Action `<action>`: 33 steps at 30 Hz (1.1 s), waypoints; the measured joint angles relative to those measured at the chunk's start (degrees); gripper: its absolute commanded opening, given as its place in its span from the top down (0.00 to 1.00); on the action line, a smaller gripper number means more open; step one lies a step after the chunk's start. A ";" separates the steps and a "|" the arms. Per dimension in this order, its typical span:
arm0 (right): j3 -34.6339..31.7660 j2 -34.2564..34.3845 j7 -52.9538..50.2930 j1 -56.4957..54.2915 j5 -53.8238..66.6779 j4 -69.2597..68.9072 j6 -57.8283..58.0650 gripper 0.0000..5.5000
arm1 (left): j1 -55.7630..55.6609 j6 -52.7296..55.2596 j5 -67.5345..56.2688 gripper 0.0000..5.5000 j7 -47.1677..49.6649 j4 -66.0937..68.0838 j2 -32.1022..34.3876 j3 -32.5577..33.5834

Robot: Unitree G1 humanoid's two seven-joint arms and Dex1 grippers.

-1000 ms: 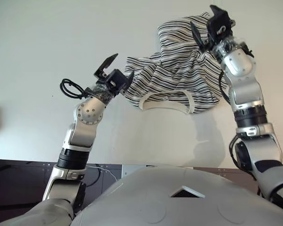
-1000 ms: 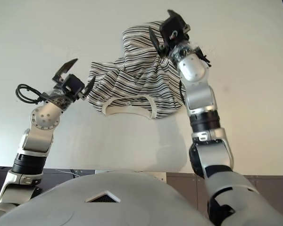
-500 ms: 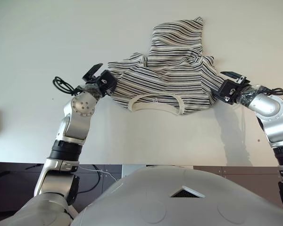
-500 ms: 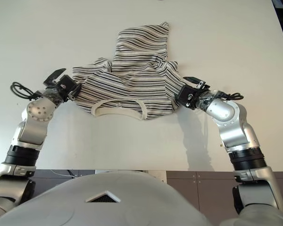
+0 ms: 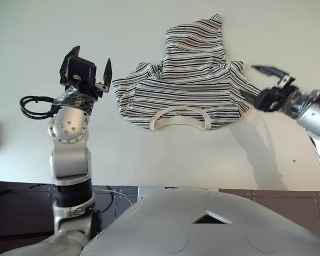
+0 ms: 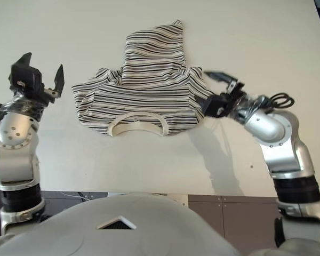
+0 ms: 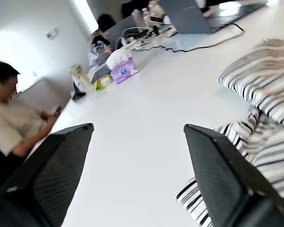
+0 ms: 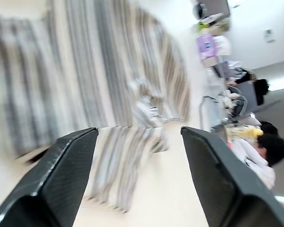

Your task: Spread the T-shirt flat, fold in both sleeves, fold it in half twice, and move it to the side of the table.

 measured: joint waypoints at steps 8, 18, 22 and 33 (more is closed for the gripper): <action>2.64 -1.02 -10.97 -2.78 -15.29 11.24 -11.10 0.41 | 7.59 -35.59 11.76 0.36 -5.23 21.03 19.04 -6.88; 13.94 2.69 -32.20 -17.72 -29.96 26.88 -26.94 0.41 | -4.99 -43.59 21.12 0.36 6.68 32.51 15.25 -16.00; 13.71 1.45 -36.67 -15.45 -29.97 27.36 -32.36 0.41 | -4.99 -45.47 21.27 0.36 9.71 34.24 15.27 -16.64; 12.17 2.72 -36.35 -7.92 -24.80 23.67 -31.50 0.41 | -7.12 -49.14 21.35 0.50 12.17 38.39 15.32 -18.97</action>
